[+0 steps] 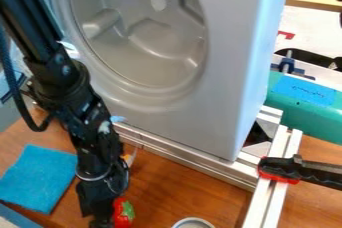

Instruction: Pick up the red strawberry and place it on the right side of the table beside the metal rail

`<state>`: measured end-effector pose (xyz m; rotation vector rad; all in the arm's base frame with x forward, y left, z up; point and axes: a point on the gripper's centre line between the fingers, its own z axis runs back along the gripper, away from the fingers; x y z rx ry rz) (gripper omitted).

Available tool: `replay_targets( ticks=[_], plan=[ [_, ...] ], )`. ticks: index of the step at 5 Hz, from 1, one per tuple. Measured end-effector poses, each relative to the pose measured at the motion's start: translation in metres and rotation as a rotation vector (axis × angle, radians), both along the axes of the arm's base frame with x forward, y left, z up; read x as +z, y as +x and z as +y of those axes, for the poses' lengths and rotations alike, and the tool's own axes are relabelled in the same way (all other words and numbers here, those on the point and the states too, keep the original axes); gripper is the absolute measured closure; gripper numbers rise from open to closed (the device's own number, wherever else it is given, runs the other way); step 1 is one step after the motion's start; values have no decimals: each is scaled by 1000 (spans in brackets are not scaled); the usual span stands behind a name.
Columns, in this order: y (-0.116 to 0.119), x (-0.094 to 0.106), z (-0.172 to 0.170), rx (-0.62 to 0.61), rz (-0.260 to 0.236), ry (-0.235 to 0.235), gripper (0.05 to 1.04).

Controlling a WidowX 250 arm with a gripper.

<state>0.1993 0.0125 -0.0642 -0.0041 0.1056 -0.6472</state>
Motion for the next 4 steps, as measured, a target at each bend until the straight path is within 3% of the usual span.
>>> replay_targets(
  ticks=[1,2,3,4],
  plan=[
    [-2,-8,-13,-17,3,2,83],
    [5,-12,-21,-16,-28,18,83],
    [19,-12,-22,0,-90,70,82],
    [37,-12,-25,63,-142,62,82]
  ],
)
